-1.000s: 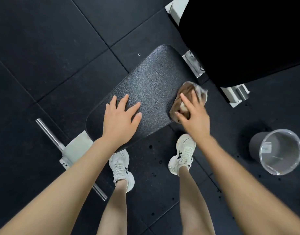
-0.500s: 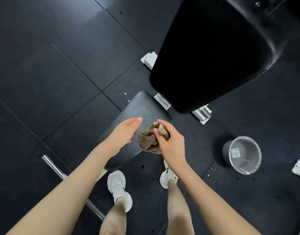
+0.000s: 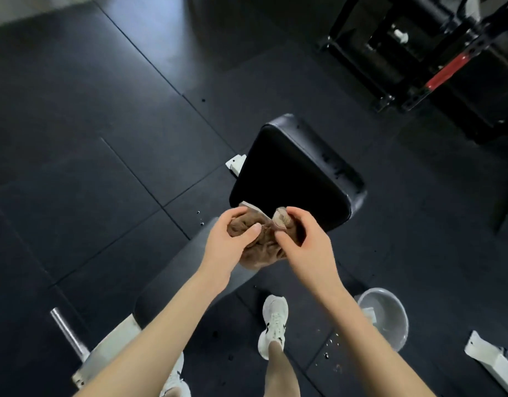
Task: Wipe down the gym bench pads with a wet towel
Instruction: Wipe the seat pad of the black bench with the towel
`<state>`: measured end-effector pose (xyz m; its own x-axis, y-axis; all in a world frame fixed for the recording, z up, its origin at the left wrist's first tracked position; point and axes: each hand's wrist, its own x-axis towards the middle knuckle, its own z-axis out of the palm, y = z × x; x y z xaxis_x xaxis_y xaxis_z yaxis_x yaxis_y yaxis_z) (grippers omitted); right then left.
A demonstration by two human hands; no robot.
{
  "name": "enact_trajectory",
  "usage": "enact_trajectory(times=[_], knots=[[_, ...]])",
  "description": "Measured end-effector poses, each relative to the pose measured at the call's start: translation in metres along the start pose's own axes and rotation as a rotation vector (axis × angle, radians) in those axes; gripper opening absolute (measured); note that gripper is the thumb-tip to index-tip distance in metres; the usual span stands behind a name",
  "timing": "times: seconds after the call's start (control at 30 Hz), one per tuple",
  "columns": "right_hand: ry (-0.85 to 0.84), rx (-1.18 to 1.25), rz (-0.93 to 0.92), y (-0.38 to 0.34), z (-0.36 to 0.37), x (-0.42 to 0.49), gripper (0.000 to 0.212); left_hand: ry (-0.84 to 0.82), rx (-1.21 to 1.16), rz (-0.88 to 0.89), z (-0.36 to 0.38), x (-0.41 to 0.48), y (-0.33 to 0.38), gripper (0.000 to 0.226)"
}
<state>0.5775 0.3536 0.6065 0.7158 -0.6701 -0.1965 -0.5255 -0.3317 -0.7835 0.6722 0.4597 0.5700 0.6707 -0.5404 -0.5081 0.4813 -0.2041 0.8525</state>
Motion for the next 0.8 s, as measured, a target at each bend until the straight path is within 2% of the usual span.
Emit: enact_trajectory(times=[0.07,0.13,0.23,0.3,0.37,0.43,0.47,0.53,0.67,0.73,0.8], knots=[[0.109,-0.155,-0.134,-0.005,-0.025,0.008,0.036,0.089,-0.005,0.098,0.023,0.003,0.014,0.039],[0.294,-0.29,-0.211,-0.008,-0.056,0.02,0.034,0.134,0.015,0.227,0.051,0.003,0.036,0.045],[0.499,-0.563,-0.282,0.001,-0.101,0.049,0.024,0.158,0.205,0.431,0.096,0.013,0.065,0.053],[0.425,-0.719,-0.248,0.019,-0.116,0.071,0.028,0.174,0.396,0.553,0.119,0.028,0.07,0.055],[0.18,-0.804,-0.172,0.039,-0.113,0.084,0.048,0.175,0.636,0.656,0.129,0.046,0.061,0.05],[-0.047,-0.731,-0.131,0.051,-0.101,0.088,0.069,0.198,0.945,0.673,0.127,0.063,0.049,0.047],[-0.092,-0.69,-0.134,0.054,-0.094,0.09,0.075,0.204,1.078,0.653,0.125,0.07,0.046,0.048],[-0.094,-0.678,-0.177,0.054,-0.083,0.099,0.072,0.209,1.222,0.659,0.121,0.08,0.048,0.051],[-0.09,-0.658,-0.244,0.024,-0.065,0.146,0.063,0.281,1.174,0.615,0.11,0.111,0.075,0.052],[-0.161,-0.671,-0.248,0.005,-0.049,0.175,0.063,0.316,1.107,0.512,0.094,0.135,0.093,0.046],[-0.196,-0.668,-0.268,-0.01,-0.037,0.197,0.065,0.269,1.023,0.39,0.078,0.155,0.107,0.04]])
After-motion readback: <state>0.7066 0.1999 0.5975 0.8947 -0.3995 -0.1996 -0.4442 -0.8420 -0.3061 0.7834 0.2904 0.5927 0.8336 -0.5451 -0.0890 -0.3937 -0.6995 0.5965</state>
